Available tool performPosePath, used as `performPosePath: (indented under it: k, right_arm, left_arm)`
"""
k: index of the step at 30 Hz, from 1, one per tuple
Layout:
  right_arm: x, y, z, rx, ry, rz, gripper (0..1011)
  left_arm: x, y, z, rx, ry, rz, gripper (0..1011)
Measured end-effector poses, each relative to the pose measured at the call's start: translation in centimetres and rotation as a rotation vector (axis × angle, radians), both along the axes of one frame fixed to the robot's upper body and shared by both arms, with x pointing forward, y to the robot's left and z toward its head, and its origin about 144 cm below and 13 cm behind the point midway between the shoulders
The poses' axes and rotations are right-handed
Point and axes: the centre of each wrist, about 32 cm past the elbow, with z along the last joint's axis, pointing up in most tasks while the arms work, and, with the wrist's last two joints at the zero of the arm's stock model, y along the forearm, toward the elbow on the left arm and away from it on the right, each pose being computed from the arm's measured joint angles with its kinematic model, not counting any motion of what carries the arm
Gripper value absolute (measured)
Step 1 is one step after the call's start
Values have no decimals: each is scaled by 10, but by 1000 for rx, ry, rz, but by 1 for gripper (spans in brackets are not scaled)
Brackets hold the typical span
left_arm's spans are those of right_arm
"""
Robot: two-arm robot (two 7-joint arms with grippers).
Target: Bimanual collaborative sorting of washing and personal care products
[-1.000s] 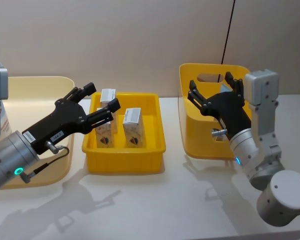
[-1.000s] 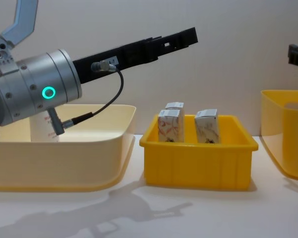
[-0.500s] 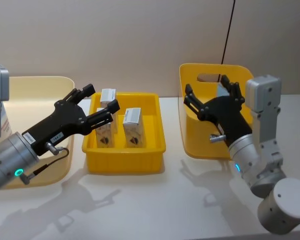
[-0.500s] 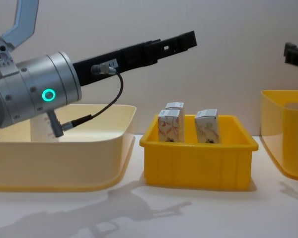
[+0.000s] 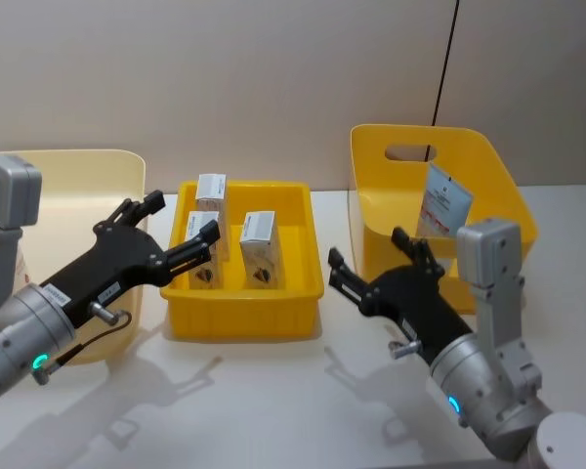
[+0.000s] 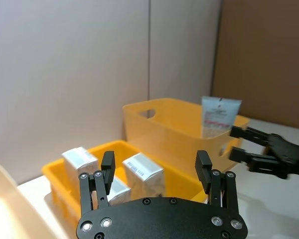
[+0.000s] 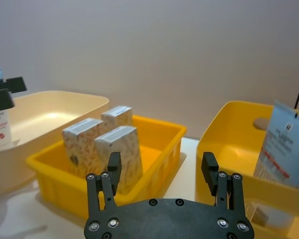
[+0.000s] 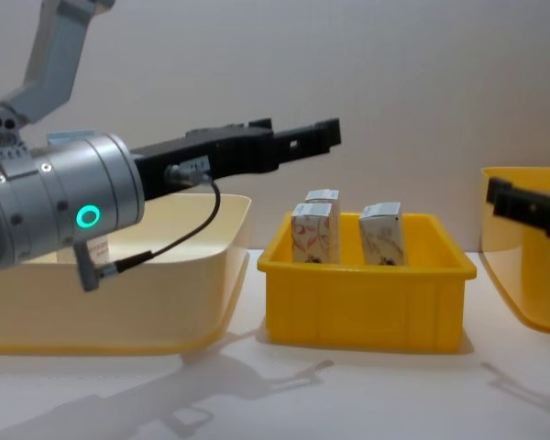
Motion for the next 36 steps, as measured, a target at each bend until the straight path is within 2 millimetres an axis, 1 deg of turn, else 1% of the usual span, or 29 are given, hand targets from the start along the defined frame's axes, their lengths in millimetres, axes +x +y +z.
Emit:
performPosePath:
  k: [7, 36]
  right_arm:
    - [-7, 1, -5, 10, 31, 23, 1001]
    - [-7, 1, -6, 10, 32, 24, 1001]
  left_arm:
    - [-10, -1, -6, 55, -3, 86, 1003]
    - [-52, -5, -26, 250, -77, 425, 1003]
